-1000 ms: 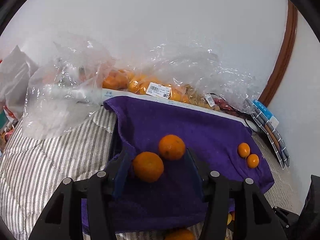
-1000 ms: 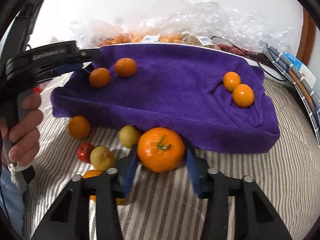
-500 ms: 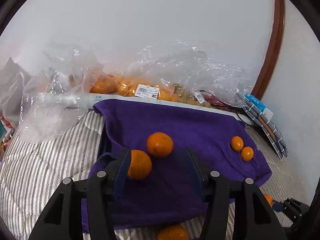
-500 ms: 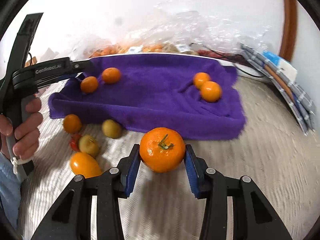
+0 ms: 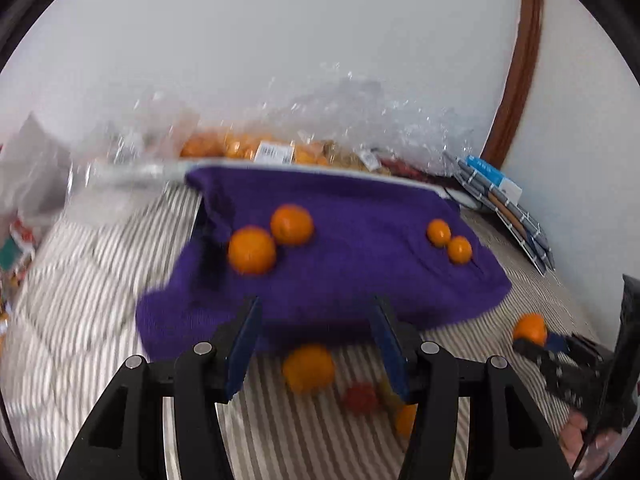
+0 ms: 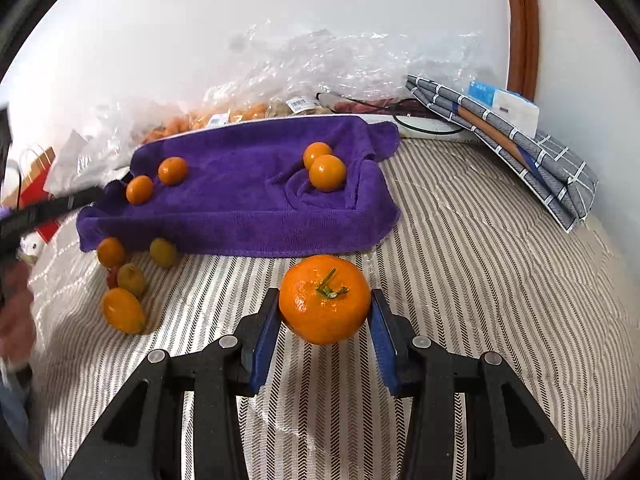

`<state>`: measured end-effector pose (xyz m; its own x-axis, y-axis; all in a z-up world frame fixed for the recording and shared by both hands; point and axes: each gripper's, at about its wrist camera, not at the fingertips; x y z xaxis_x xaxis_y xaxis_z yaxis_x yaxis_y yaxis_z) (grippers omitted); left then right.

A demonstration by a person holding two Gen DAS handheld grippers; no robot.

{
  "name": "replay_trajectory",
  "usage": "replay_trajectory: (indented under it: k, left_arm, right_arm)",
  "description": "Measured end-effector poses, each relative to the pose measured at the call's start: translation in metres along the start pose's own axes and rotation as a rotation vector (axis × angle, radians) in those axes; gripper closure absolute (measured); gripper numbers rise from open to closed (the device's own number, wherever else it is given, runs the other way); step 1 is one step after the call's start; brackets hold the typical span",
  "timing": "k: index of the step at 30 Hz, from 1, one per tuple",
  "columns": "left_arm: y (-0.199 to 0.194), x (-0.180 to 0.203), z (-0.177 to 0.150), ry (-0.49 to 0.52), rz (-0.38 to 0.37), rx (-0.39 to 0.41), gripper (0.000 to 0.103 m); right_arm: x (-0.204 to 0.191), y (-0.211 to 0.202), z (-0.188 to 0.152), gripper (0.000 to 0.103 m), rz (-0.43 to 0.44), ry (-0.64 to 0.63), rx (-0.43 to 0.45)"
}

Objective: Organize fruits
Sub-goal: 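Grasp an orange by the towel edge with the left gripper while the right holds the stemmed orange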

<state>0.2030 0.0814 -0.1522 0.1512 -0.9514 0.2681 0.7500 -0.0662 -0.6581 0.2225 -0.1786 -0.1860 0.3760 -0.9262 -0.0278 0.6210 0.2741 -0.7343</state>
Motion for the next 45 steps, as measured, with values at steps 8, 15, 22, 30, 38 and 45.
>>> replay_trajectory:
  k: [8,15,22,30,38,45]
  left_arm:
    - [0.018,-0.008,-0.014,-0.024,0.04,-0.064,0.05]
    - [0.03,0.001,-0.023,0.022,0.061,-0.107,0.05]
    - [0.037,-0.002,-0.024,0.005,0.05,-0.145,0.069]
    - [0.024,-0.002,-0.022,0.002,0.05,-0.078,0.073]
    - [0.014,-0.005,-0.019,-0.026,0.004,-0.064,0.077]
    - [0.021,-0.013,-0.02,-0.08,-0.013,-0.127,0.07]
  right_arm:
    - [0.002,0.0,-0.002,0.06,0.033,0.018,0.001]
    - [0.005,-0.002,-0.002,0.06,0.032,0.038,0.014]
    - [0.005,-0.004,-0.003,0.06,0.042,0.039,0.02]
    - [0.005,-0.004,-0.003,0.06,0.035,0.039,0.028]
    - [0.009,-0.008,-0.004,0.06,0.027,0.06,0.047]
    - [0.008,-0.006,-0.004,0.06,0.003,0.058,0.033]
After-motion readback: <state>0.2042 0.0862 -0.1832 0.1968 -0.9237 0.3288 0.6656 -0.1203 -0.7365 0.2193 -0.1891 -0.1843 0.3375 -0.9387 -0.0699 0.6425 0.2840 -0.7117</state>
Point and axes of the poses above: each gripper's, at about its wrist camera, not at the fingertips, and y roughly the way its jaws point, x to its right, z to its top, and after that the axes turned 5 degrees about -y, right-handed
